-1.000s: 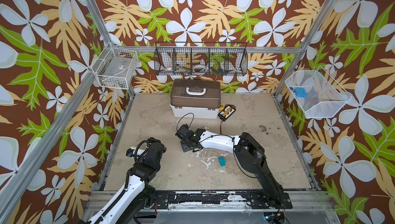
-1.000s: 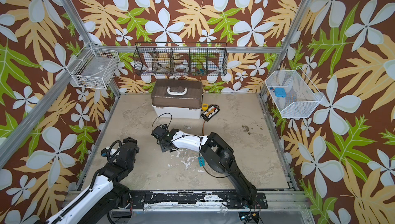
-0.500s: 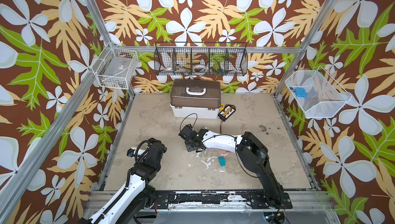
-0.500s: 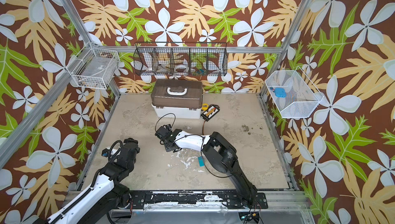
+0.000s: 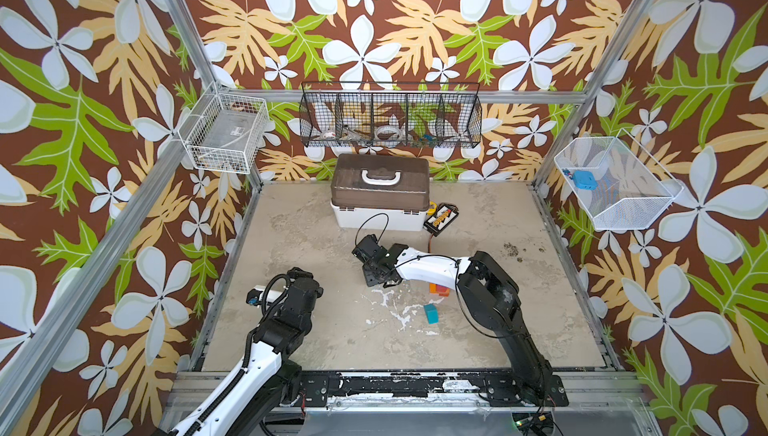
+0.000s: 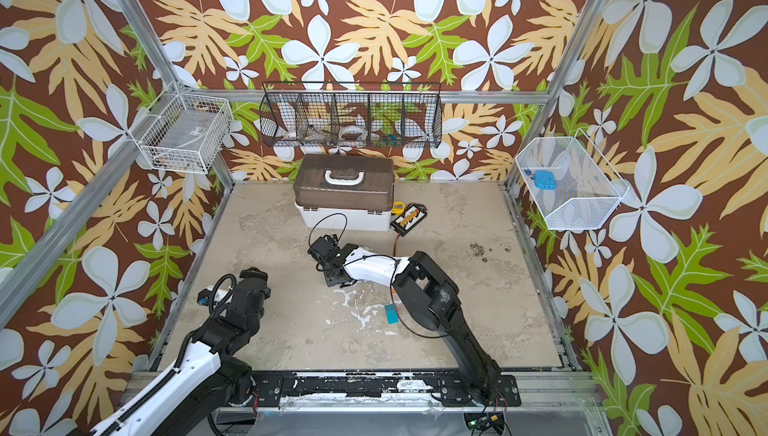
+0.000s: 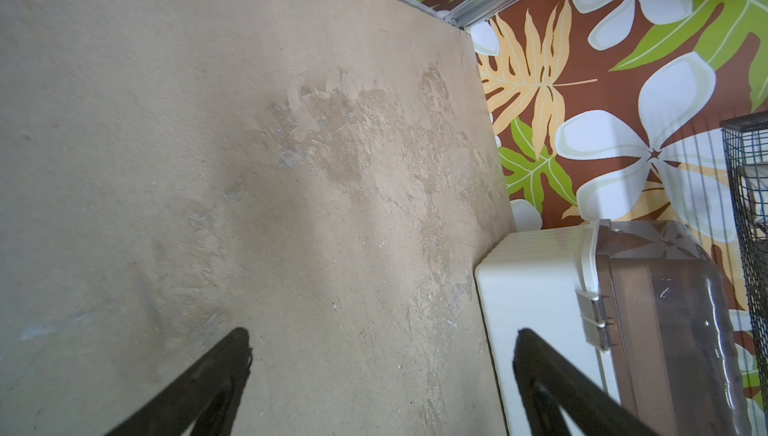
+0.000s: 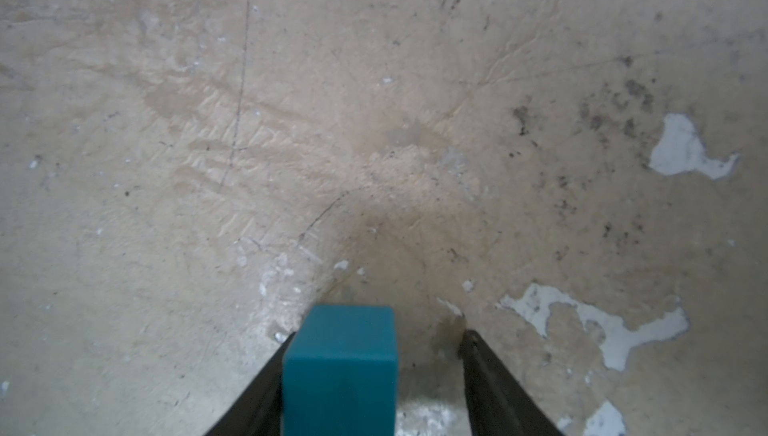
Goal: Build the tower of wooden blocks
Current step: 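Lift the teal block and carry it toward the stack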
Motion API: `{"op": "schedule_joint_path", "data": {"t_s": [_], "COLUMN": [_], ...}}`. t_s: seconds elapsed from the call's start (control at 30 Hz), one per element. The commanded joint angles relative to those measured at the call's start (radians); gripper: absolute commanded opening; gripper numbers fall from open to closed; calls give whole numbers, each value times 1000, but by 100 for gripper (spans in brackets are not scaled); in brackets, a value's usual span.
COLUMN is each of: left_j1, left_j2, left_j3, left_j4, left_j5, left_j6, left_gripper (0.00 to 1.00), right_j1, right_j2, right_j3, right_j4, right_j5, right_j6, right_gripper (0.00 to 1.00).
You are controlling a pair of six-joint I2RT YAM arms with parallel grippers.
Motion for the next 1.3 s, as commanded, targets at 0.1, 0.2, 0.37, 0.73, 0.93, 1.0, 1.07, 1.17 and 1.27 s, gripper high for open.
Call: {"op": "schedule_joint_path", "data": {"t_s": [0.1,0.2,0.37,0.73,0.93,1.0,1.07,1.17,1.27], "left_j1": [1,1,0,1,1,0,1,1,1], "left_j2": [3,12,15,26,27,26,27,28,27], "left_j3": [-5,-8,-4,-12,-11,-13,-14,-13,-14], "left_j4": [22,32,32,56,57,59,63,63,63], "left_j5": [6,12,13,26,29,31,32,32,33], "left_j6": [14,14,20,26,32,31,32,32,33], "left_gripper": [100,100,100,100,100,100,100,100,100], "right_j1": [-2,1,1,5,7,6,7,7,7], "right_j2": [6,11,-8,-29,-33,-28,-25,-20,-10], "right_j3": [11,10,-5,-5,2,12,16,17,28], "right_j4": [-29,-30,-34,-50,-54,-61,-63,-61,-69], "right_j5": [12,5,9,21,30,34,34,32,34], "right_j6": [-6,4,13,12,7,6,7,7,6], "right_gripper": [50,42,34,42,42,41,41,39,37]}}
